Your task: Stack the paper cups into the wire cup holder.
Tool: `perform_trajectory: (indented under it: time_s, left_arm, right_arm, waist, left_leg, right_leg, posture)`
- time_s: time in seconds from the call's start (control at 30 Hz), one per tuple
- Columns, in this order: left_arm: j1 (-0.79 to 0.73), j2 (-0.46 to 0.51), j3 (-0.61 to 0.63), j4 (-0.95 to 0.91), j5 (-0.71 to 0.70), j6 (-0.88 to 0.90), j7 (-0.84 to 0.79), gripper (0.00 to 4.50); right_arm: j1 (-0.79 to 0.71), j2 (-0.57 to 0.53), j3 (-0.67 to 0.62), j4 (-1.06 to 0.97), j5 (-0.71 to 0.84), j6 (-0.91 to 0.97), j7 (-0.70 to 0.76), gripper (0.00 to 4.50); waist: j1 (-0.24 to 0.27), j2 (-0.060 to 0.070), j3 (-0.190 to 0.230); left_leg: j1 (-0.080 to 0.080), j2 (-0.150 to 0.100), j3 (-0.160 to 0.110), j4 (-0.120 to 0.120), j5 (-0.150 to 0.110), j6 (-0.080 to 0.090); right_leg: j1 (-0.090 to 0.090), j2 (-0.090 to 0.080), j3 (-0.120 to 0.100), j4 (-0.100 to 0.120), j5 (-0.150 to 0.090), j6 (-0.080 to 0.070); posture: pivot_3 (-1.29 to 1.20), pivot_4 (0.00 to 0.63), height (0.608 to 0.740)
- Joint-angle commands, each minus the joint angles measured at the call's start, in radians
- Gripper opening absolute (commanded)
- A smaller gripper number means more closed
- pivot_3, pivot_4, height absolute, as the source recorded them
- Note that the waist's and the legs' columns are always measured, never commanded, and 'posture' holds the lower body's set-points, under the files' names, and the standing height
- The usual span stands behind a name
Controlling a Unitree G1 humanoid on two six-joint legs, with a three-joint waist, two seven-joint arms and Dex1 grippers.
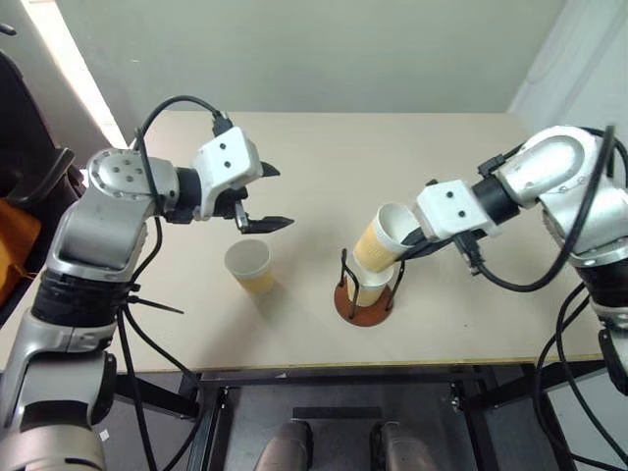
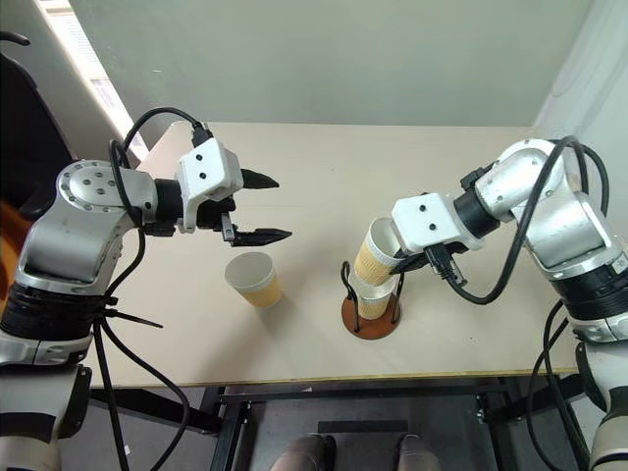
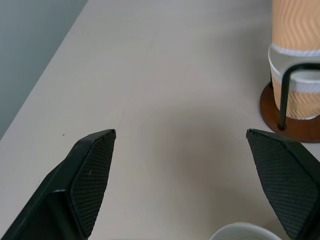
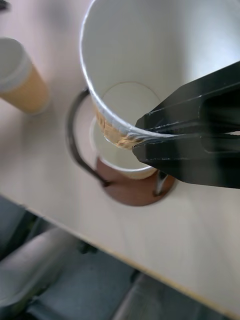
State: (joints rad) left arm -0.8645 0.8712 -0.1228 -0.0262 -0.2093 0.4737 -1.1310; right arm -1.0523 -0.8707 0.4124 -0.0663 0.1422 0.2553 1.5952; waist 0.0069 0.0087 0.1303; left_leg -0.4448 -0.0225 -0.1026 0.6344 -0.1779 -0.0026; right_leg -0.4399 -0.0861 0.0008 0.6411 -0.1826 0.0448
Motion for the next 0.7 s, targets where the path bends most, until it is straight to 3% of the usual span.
perform_trajectory:
  time_s: [0.03, 0.1, 0.2, 0.4, 0.57, 0.7]
  left_arm:
    - [0.002, 0.023, 0.04, -0.037, -0.003, 0.007, 0.006, 4.5]
    - [0.004, 0.026, 0.041, -0.033, -0.001, 0.007, 0.01, 4.5]
    - [0.004, 0.028, 0.042, -0.031, -0.001, 0.006, 0.012, 4.5]
    - [0.005, 0.024, 0.041, -0.023, 0.002, -0.003, 0.013, 4.5]
    - [-0.017, 0.062, 0.027, 0.048, 0.041, -0.071, -0.025, 4.5]
    - [-0.052, 0.13, 0.023, 0.154, 0.058, -0.168, -0.131, 4.5]
  right_arm:
    - [-0.031, -0.007, 0.009, 0.008, -0.017, -0.052, 0.018, 0.02]
    - [-0.04, -0.019, 0.036, 0.014, 0.001, -0.07, 0.019, 0.02]
    - [-0.059, -0.022, 0.058, 0.025, 0.017, -0.091, 0.019, 0.66]
    - [-0.109, -0.028, 0.082, 0.015, 0.096, -0.059, 0.019, 2.75]
    - [-0.128, 0.03, -0.035, 0.094, 0.116, 0.069, -0.026, 4.47]
    - [-0.079, 0.104, -0.197, 0.114, 0.232, 0.245, -0.176, 4.47]
  waist:
    - [0.0, 0.0, 0.0]
    - [0.0, 0.0, 0.0]
    - [0.0, 0.0, 0.0]
    - [0.0, 0.0, 0.0]
    - [0.0, 0.0, 0.0]
    - [0.001, -0.001, 0.0]
  left_leg:
    - [0.0, 0.0, 0.0, 0.0, 0.0, 0.0]
    - [0.0, 0.0, 0.0, 0.0, -0.001, 0.0]
    - [0.0, 0.0, 0.0, -0.001, -0.001, 0.0]
    - [0.0, 0.0, 0.0, -0.001, -0.001, 0.0]
    - [0.0, 0.0, 0.0, -0.001, 0.0, 0.0]
    - [0.0, 0.0, 0.0, -0.002, 0.0, -0.001]
  right_leg:
    - [0.0, 0.0, 0.0, 0.0, 0.0, 0.0]
    - [0.0, 0.0, 0.0, 0.0, 0.0, -0.001]
    - [0.0, 0.0, 0.0, -0.001, 0.0, -0.001]
    - [0.0, 0.0, 0.0, -0.001, -0.001, -0.001]
    - [0.0, 0.0, 0.0, -0.001, -0.001, -0.001]
    - [-0.001, 0.0, 0.0, -0.001, -0.001, -0.002]
  posture:
    - [0.0, 0.15, 0.74]
    - [0.0, 0.15, 0.74]
    - [0.0, 0.15, 0.74]
    - [0.0, 0.15, 0.74]
    - [0.0, 0.15, 0.74]
    - [0.0, 0.15, 0.74]
